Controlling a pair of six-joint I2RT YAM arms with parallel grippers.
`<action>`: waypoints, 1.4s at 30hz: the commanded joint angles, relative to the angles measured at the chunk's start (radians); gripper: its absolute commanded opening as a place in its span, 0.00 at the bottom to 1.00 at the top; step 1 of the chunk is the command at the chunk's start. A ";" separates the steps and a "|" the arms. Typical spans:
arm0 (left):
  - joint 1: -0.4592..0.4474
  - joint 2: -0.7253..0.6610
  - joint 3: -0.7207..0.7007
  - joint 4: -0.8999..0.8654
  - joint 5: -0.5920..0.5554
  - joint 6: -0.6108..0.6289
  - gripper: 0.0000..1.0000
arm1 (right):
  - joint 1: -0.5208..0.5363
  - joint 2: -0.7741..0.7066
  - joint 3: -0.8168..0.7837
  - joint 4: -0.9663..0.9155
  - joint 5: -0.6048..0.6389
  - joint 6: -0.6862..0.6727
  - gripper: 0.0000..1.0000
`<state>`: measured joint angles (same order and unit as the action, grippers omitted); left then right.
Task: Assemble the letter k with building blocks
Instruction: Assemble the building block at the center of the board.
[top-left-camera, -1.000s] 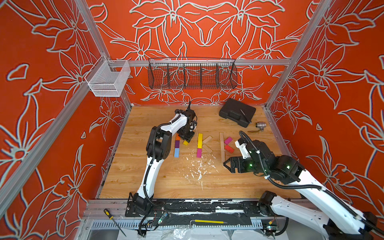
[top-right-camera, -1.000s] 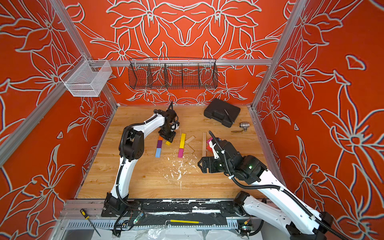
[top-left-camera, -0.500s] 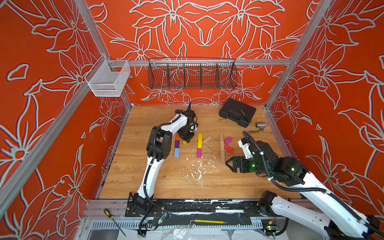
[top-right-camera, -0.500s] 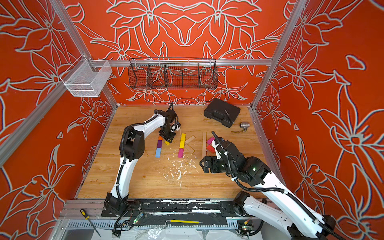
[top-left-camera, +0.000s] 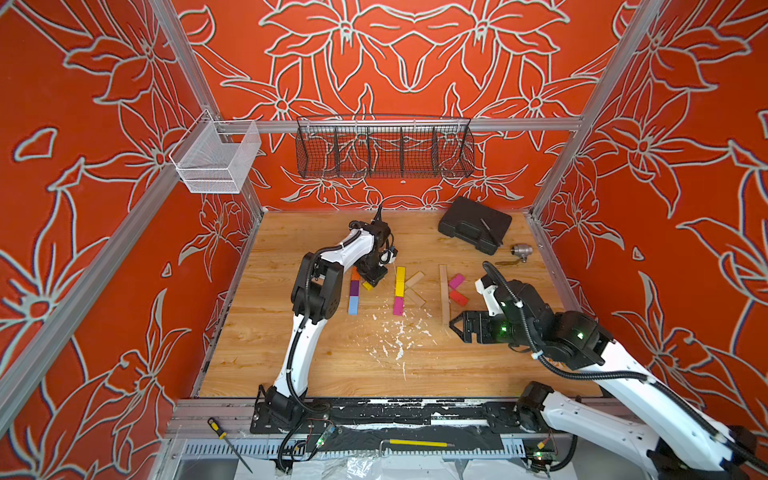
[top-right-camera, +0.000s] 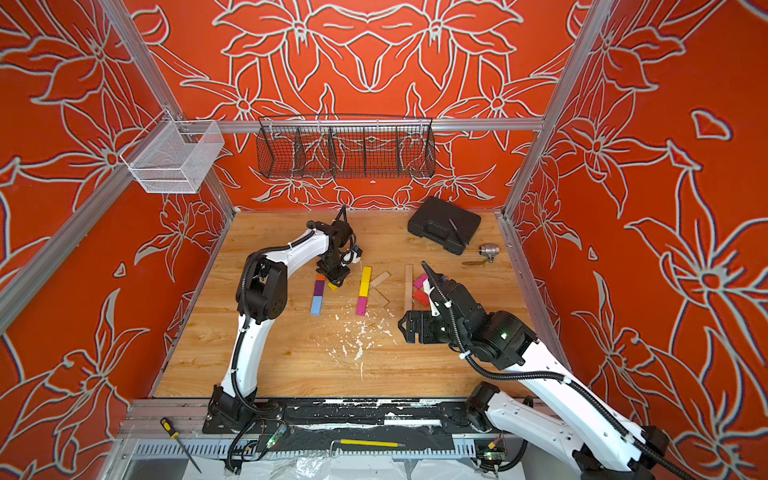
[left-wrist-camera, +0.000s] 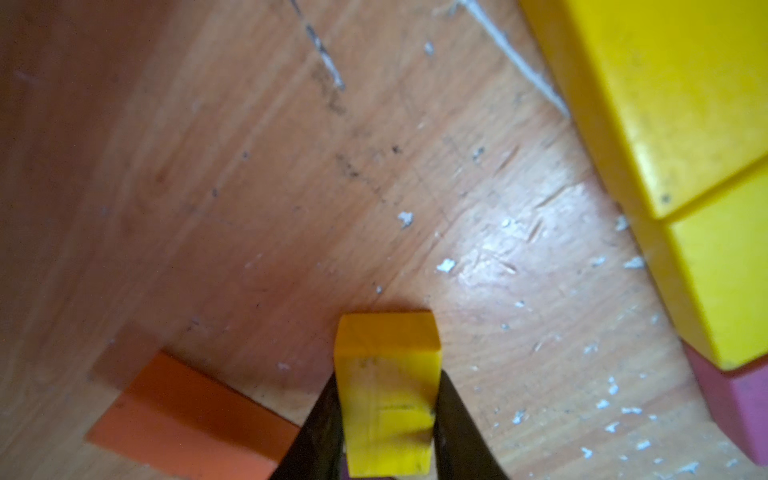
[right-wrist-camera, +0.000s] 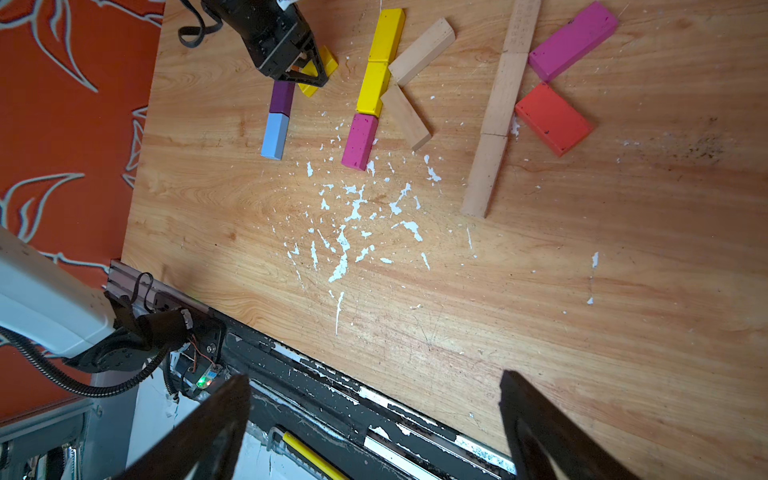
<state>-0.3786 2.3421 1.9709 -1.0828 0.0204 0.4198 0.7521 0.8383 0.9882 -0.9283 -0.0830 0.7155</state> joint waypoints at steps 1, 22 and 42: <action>0.006 -0.030 -0.009 -0.007 -0.021 0.018 0.34 | -0.003 0.002 0.021 0.010 0.005 0.020 0.95; 0.007 -0.029 -0.004 0.000 -0.059 0.005 0.42 | -0.003 -0.008 -0.006 0.029 0.005 0.038 0.96; 0.007 -0.029 -0.004 -0.008 -0.077 0.007 0.37 | -0.003 -0.009 -0.016 0.039 0.000 0.047 0.96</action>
<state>-0.3767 2.3413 1.9709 -1.0691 -0.0448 0.4194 0.7521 0.8410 0.9855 -0.8997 -0.0856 0.7429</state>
